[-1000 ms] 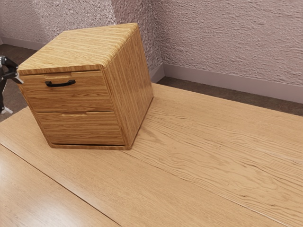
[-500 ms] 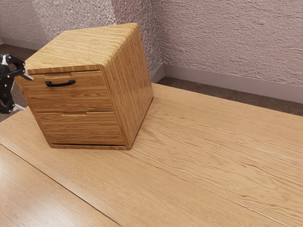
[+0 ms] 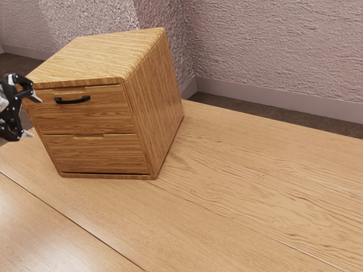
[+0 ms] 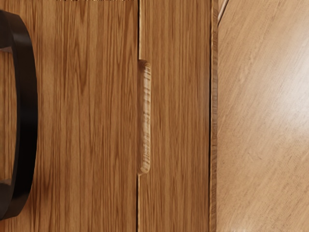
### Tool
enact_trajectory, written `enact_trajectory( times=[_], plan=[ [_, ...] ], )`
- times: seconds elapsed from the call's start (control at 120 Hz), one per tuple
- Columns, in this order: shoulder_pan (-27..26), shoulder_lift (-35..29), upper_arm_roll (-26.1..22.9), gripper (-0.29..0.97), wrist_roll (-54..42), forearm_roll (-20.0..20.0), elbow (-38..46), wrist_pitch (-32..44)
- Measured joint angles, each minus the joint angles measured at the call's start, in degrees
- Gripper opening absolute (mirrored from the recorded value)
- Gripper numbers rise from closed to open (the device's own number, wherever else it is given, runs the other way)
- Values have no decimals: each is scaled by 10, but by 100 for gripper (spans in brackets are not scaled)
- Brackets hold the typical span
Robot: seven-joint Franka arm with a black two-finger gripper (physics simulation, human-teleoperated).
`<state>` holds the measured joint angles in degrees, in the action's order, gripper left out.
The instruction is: Pull the drawer handle with one arm to open the drawer
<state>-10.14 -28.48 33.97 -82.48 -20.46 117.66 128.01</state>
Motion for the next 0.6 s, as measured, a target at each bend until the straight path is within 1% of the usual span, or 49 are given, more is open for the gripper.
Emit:
enact_trajectory(
  times=[0.183,0.3,0.6],
  plan=[
    [-20,33,8,68,11,-6,-20,22],
    [-43,46,19,68,17,-6,-24,31],
    [-47,90,26,68,31,3,-38,51]
  ],
)
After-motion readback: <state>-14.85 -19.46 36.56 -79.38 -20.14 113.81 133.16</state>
